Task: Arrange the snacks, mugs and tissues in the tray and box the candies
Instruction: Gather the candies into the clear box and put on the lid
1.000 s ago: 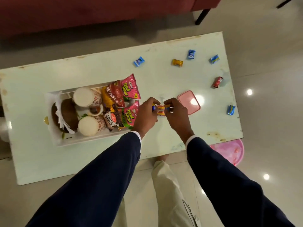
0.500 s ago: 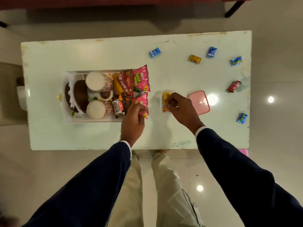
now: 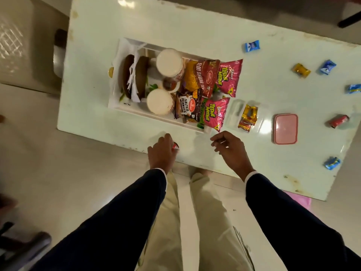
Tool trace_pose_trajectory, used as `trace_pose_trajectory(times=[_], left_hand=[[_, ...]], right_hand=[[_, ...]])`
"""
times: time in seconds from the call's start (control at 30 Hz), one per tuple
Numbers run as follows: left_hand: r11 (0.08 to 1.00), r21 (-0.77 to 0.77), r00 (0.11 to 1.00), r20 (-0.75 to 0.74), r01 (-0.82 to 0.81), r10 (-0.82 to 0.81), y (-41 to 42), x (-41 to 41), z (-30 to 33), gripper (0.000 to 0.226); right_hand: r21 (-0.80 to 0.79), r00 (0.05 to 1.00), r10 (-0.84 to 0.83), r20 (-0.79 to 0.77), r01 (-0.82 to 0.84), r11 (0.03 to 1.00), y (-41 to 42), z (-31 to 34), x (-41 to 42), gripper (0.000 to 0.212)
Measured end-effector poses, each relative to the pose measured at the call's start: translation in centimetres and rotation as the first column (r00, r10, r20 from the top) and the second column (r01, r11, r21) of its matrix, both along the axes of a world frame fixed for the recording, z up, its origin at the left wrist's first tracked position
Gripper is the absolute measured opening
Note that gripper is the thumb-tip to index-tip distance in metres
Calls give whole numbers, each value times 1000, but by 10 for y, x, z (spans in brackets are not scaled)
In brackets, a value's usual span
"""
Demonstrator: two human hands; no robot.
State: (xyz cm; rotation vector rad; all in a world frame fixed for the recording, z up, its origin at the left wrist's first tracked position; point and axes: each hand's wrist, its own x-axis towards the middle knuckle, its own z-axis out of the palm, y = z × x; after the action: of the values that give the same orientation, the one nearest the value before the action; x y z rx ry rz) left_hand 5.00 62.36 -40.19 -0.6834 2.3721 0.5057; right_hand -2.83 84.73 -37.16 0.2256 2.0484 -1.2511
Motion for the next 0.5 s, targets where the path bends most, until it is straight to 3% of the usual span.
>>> trace_pose_trajectory(times=[0.07,0.13,0.27,0.4,0.5], left_hand=[[998,59,999,-29,-16,18,-4,-6,-5,25],[974,219,997,-17,-64,69,-10,-14,-4,24],[772,634,992,-61,-48,112,-12,-46,21,23],[713,696,899,-362,84,247,-9,-100,52,25],[684,725,839,-418,77,349,-2,-148,66,25]], right_hand=[[13,1000,13,-6,-13,1000,5,3,-7,22],[16,1000,12,-27,-11,1000,10,7,-22,22],[20,992,-70,-106,72,997,17,15,-74,27],[29,963,-123,-242,134,991,21,21,-130,31],[85,932,-117,-342,155,984,23,20,-172,27]])
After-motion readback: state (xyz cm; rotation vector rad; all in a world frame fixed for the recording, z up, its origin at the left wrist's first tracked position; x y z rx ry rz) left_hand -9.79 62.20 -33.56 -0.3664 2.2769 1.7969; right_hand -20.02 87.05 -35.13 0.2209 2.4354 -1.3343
